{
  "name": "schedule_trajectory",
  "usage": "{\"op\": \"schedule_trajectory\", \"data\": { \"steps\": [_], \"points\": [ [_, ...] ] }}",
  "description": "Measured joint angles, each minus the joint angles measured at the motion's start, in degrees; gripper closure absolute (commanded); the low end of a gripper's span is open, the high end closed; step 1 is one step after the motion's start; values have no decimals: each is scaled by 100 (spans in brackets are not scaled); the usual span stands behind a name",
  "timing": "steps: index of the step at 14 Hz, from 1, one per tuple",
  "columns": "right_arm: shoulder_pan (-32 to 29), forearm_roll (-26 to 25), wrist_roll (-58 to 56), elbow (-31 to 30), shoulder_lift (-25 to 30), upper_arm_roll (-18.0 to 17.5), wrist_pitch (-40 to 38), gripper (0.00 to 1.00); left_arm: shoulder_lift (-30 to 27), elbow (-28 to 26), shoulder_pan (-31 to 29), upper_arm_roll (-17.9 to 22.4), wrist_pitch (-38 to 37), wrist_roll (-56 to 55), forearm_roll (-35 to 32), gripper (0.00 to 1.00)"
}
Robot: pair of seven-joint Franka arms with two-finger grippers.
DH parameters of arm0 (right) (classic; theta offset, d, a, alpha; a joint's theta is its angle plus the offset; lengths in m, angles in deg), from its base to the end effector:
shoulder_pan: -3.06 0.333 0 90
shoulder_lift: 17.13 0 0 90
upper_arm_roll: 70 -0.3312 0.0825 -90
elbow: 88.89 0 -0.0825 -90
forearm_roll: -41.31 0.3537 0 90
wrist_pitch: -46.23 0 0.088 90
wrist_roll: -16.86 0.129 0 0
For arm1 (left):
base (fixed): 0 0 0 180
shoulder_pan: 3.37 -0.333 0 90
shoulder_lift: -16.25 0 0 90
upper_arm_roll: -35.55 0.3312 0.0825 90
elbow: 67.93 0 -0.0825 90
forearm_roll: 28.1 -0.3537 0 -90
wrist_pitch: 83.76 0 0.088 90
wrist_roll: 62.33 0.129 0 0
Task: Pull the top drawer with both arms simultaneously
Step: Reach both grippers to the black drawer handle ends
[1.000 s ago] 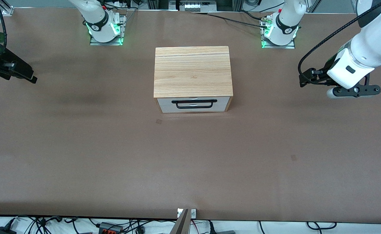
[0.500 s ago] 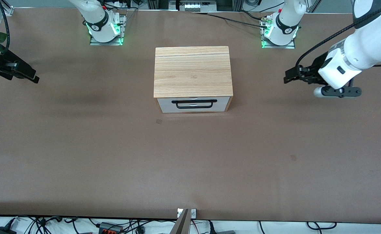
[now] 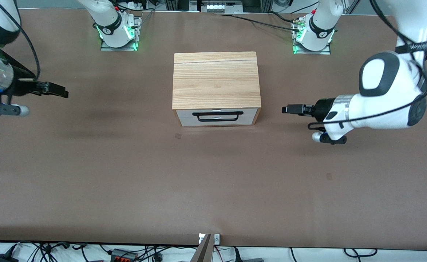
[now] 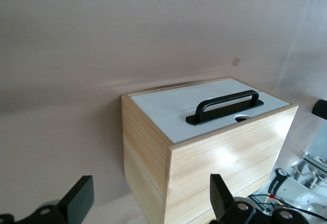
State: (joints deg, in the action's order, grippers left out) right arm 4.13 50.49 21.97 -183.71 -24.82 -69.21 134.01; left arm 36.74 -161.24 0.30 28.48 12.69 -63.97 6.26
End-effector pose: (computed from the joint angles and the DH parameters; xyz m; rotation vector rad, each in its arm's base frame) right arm 0.5418 0.0241 0.5086 -2.9664 0.1469 0.3945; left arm 0.5828 -0.1699 0.4209 2.5122 0.0069 -0.4685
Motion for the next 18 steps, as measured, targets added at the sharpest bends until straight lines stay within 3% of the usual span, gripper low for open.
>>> {"op": "schedule_trajectory", "data": {
  "steps": [3, 6, 8, 11, 15, 18],
  "points": [
    [41, 1358, -7, 256, -548, -7, -25, 0, 304, 1, -12, -300, 490, 813, 224, 0],
    [320, 2594, -551, 324, -1182, -28, 76, 0, 764, -18, -7, -547, 832, 1508, 1089, 0],
    [590, 3374, -935, 333, -1631, -38, 467, 0, 1174, -50, -33, -552, 858, 2481, 1840, 0],
    [981, 4751, -1654, 342, -2212, -65, 1175, 0, 1659, -90, -103, -566, 916, 3297, 2328, 0],
    [1558, 5787, -2626, 304, -2679, -81, 2021, 0, 1883, -120, -93, -866, 1134, 3584, 2731, 5],
    [1993, 6492, -3122, 240, -2885, -84, 2223, 0, 1921, -228, -70, -997, 1215, 3626, 2861, 14]
  ]
}}
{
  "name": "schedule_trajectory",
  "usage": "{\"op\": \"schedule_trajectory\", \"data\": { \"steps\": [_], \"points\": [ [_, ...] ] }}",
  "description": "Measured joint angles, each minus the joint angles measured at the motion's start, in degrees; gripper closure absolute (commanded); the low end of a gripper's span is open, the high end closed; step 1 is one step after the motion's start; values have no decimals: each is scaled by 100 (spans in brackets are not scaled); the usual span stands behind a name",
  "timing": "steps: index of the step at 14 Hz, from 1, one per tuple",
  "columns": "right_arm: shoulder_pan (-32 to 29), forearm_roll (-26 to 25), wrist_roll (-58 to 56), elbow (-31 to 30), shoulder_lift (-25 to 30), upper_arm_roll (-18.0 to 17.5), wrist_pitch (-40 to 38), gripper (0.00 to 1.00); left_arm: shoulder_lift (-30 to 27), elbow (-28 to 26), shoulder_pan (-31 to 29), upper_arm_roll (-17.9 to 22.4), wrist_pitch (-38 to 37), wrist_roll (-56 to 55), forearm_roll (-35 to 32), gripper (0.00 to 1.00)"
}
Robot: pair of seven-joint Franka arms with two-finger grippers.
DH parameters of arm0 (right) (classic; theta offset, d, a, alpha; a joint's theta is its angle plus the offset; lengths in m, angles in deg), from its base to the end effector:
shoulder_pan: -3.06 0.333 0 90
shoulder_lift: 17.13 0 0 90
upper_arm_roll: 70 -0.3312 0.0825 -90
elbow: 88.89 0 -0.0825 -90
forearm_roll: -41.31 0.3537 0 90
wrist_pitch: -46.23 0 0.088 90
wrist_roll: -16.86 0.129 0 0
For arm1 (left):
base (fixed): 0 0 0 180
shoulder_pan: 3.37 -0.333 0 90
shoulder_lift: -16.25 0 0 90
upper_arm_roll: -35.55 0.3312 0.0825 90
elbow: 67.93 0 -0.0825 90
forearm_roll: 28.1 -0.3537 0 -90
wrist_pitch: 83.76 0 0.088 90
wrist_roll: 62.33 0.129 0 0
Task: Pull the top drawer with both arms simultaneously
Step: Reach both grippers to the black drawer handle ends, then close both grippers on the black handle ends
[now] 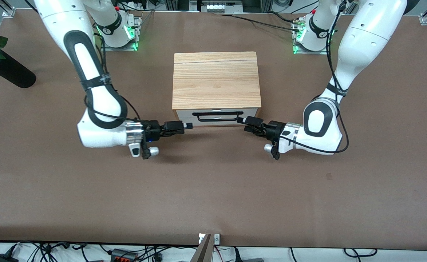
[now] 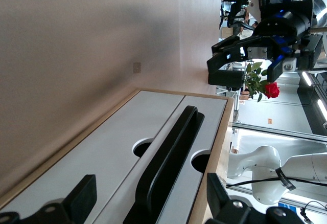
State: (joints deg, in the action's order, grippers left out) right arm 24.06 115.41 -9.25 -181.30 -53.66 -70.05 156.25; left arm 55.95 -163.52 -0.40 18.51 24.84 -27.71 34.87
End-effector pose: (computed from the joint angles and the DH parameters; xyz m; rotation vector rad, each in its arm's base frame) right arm 0.5970 0.3235 0.2928 -2.0053 -0.1028 0.2576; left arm 0.5883 -0.2759 0.2546 1.9378 -0.2592 -0.2988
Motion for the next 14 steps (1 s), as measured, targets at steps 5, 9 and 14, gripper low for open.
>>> {"op": "schedule_trajectory", "data": {
  "steps": [5, 9, 14],
  "points": [
    [155, 1181, -1654, -586, -40, 1, 30, 0, 4, -298, 2, -118, 6, 98, 367, 31],
    [239, 1685, -2276, -893, -94, 0, 24, 25, 4, -354, 1, -215, 8, 99, 368, 49],
    [268, 1703, -2304, -911, -190, 0, -39, 43, 16, -487, -12, -206, 135, 117, 569, 65]
  ]
}}
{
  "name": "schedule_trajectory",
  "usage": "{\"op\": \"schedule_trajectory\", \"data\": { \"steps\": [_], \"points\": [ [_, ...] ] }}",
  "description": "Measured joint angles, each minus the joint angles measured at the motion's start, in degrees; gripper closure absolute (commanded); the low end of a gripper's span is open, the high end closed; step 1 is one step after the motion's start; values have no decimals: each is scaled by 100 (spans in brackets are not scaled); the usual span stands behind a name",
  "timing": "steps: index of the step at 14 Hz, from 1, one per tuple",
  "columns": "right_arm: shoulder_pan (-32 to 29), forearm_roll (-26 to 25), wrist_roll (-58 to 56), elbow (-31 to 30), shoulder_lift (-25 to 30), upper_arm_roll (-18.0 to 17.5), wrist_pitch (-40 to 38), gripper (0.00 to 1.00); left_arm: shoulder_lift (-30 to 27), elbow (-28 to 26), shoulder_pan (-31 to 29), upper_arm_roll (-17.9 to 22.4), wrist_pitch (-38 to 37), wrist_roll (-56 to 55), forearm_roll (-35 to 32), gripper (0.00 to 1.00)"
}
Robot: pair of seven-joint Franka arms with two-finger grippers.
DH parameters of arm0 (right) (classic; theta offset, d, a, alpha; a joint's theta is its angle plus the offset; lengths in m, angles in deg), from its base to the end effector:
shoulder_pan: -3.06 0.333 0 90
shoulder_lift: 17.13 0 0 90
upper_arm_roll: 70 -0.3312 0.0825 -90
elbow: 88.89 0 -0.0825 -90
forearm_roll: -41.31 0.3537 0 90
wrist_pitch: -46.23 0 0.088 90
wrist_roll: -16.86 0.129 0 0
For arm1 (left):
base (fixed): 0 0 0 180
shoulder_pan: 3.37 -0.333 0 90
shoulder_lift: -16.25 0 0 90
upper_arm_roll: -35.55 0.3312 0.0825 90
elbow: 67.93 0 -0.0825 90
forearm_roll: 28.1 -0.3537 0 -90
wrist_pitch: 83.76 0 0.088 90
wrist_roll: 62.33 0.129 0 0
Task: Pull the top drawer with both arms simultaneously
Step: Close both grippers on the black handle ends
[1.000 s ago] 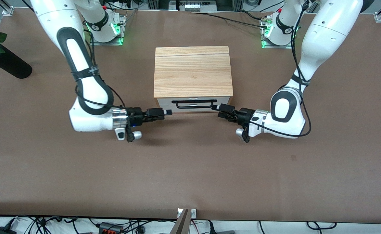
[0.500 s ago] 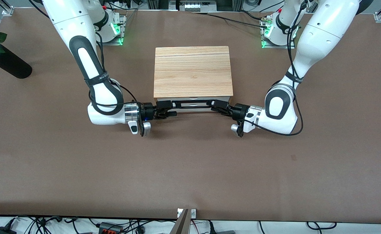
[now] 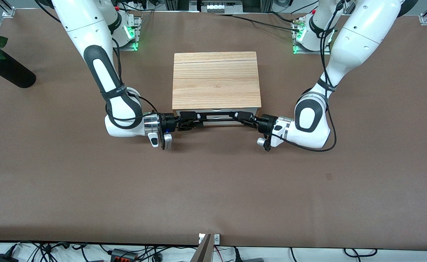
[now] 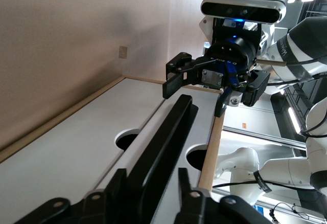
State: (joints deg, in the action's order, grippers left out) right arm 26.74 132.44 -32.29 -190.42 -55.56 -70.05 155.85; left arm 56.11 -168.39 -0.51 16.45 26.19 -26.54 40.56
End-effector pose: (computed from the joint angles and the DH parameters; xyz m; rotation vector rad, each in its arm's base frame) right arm 0.5524 0.3432 0.2280 -1.8115 -0.1695 0.1146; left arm 0.5612 -0.2932 0.2338 1.8695 -0.1708 -0.3483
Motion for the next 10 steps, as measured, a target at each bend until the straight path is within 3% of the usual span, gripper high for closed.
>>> {"op": "schedule_trajectory", "data": {
  "steps": [3, 6, 10],
  "points": [
    [0, 5, -6, 0, -25, 0, -61, 68, 15, -30, -2, 3, 81, 10, 54, 77],
    [-14, 9, -30, -7, -90, 10, -175, 88, 42, -36, -14, 5, 83, 172, 99, 81],
    [-39, 85, -141, -4, -164, 20, -300, 91, 54, -36, -22, 4, 81, 278, 133, 81]
  ]
}}
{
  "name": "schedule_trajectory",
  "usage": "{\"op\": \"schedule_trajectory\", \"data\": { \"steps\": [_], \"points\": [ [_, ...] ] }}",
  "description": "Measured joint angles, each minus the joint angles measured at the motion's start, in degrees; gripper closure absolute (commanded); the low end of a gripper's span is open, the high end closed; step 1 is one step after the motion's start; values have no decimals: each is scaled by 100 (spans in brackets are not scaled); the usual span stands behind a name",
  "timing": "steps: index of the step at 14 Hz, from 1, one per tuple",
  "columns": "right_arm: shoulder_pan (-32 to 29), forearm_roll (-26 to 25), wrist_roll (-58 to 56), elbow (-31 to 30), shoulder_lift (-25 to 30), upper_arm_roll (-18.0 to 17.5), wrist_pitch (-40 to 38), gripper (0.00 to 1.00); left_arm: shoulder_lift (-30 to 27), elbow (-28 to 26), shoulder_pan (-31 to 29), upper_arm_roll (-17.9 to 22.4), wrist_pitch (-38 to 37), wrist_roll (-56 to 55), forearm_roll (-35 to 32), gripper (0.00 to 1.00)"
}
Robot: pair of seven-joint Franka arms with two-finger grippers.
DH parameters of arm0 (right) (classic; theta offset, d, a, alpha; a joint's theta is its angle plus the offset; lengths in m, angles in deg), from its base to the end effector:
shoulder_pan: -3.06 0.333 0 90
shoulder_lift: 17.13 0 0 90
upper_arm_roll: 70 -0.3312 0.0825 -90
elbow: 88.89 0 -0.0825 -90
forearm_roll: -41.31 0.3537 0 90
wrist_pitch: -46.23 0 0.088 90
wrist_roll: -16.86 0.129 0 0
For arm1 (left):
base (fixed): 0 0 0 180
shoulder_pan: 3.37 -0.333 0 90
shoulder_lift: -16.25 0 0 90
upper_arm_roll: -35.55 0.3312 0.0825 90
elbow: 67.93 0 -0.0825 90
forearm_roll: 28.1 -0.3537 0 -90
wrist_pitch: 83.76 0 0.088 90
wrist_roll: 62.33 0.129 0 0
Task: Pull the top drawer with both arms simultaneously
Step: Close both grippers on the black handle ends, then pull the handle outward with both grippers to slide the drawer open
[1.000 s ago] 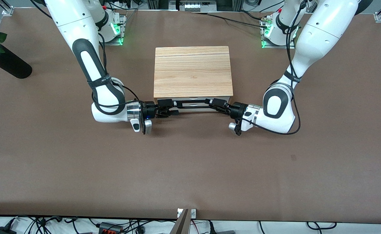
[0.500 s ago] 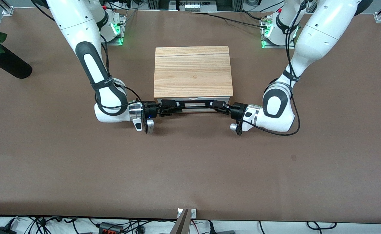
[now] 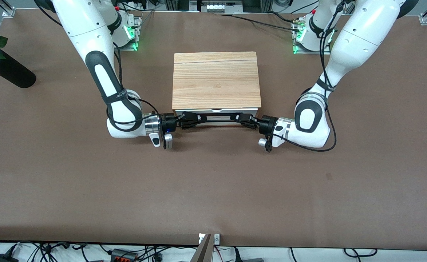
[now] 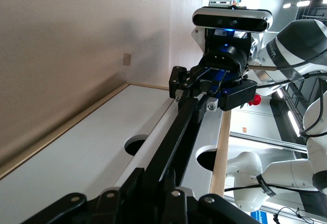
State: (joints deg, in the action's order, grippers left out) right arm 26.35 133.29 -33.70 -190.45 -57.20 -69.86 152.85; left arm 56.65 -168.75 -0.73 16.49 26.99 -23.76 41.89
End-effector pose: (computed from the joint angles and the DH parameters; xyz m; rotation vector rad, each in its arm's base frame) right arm 0.5483 0.3416 0.2142 -1.7713 -0.1718 0.1421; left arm 0.5624 -0.2903 0.2266 1.8581 -0.1763 -0.3104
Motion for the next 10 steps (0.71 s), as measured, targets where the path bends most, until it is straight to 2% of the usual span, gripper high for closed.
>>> {"op": "schedule_trajectory", "data": {
  "steps": [7, 10],
  "points": [
    [-19, 17, -16, 135, -33, 17, 74, 91, 31, 140, 12, -1, 126, 7, 9, 81],
    [-76, 24, -5, 412, -202, 17, 79, 91, 103, 317, 24, -2, 289, 6, 27, 81]
  ]
}}
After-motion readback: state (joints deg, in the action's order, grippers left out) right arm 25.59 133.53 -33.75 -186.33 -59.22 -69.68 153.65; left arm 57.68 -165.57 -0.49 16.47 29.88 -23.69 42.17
